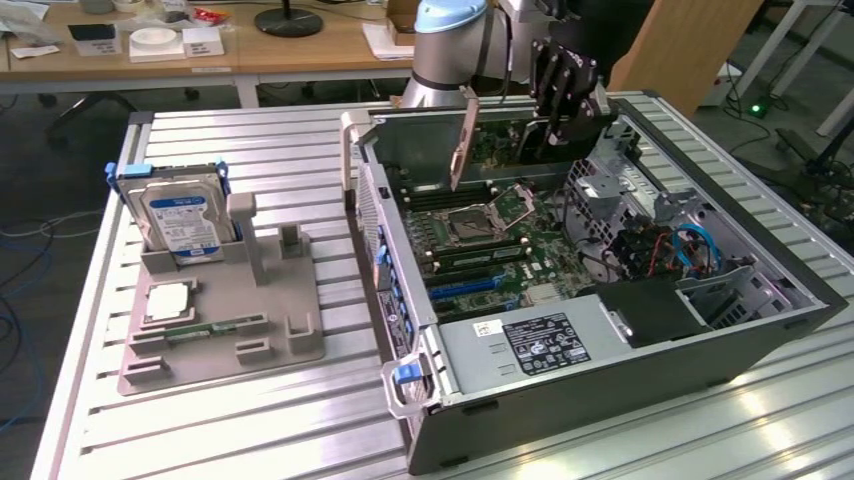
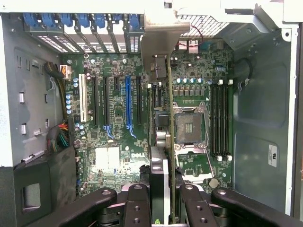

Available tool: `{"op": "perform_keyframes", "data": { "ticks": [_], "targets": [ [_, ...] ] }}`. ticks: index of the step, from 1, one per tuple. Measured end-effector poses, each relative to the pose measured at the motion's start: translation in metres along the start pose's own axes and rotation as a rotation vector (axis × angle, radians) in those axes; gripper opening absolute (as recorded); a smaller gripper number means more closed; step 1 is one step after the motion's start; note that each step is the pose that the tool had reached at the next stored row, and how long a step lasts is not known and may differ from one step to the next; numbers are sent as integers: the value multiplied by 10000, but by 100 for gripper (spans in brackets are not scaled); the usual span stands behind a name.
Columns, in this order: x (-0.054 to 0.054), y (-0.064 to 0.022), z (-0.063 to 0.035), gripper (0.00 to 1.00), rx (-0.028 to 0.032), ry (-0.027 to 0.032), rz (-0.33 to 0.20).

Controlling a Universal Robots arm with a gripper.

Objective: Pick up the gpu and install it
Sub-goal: 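Insert the gpu into the slot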

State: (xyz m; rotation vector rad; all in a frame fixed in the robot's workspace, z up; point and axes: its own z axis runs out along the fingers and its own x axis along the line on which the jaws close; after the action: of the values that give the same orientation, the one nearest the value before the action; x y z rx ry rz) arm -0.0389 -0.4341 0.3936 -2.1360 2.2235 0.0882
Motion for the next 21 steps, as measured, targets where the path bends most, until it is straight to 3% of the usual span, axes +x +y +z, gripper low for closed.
{"op": "perform_keyframes", "data": {
  "ticks": [21],
  "targets": [
    [51, 40, 44, 28, 14, 5, 166]
  ]
}}
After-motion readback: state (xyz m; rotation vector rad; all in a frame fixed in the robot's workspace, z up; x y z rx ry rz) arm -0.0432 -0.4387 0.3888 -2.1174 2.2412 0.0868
